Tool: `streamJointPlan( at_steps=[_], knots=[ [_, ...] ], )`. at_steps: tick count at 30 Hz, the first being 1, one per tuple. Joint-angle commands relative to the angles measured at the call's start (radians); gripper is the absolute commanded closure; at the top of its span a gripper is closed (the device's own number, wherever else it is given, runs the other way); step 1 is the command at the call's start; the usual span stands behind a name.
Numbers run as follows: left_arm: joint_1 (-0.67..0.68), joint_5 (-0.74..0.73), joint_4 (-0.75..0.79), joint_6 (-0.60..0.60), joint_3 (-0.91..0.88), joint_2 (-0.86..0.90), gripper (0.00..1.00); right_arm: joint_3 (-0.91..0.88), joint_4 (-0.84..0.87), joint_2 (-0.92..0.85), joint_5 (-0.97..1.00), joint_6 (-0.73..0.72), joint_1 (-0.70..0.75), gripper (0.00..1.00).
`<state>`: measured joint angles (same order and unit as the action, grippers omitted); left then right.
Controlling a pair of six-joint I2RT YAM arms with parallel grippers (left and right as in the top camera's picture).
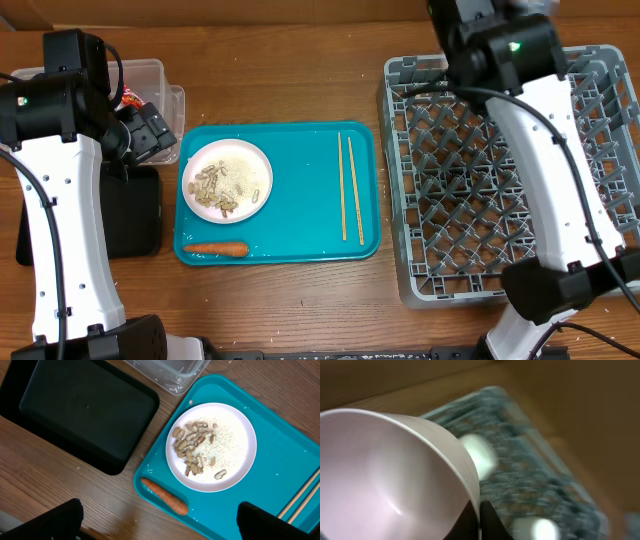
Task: Sort waste into correct bins and load items into the dishwasher
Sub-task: 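Place the pink-rimmed bowl in the dish rack with the right gripper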
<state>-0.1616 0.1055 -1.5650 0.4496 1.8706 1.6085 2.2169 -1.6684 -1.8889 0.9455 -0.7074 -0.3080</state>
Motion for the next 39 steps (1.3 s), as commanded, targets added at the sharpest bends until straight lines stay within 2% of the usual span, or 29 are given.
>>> streamJointPlan(
  at_steps=[1,7,16,29,39],
  knots=[
    [-0.002,-0.002,-0.001,0.0,-0.003,0.002,0.0,-0.083,0.002,-0.058,0.309,-0.312,0.069,0.96],
    [-0.002,-0.002,-0.001,0.0,-0.003,0.002,0.0,-0.275,0.124,-0.083,0.257,-0.311,0.14,0.96],
    [-0.002,-0.002,-0.001,0.0,-0.003,0.002,0.0,-0.499,0.256,-0.153,0.192,-0.311,0.109,0.96],
    [-0.002,-0.001,0.0,-0.006,-0.003,0.002,0.0,-0.517,0.266,-0.171,0.09,-0.311,0.021,0.96],
    [-0.002,-0.002,-0.001,-0.008,-0.003,0.002,0.0,-0.517,0.241,-0.171,-0.181,-0.311,-0.009,0.82]
  ],
)
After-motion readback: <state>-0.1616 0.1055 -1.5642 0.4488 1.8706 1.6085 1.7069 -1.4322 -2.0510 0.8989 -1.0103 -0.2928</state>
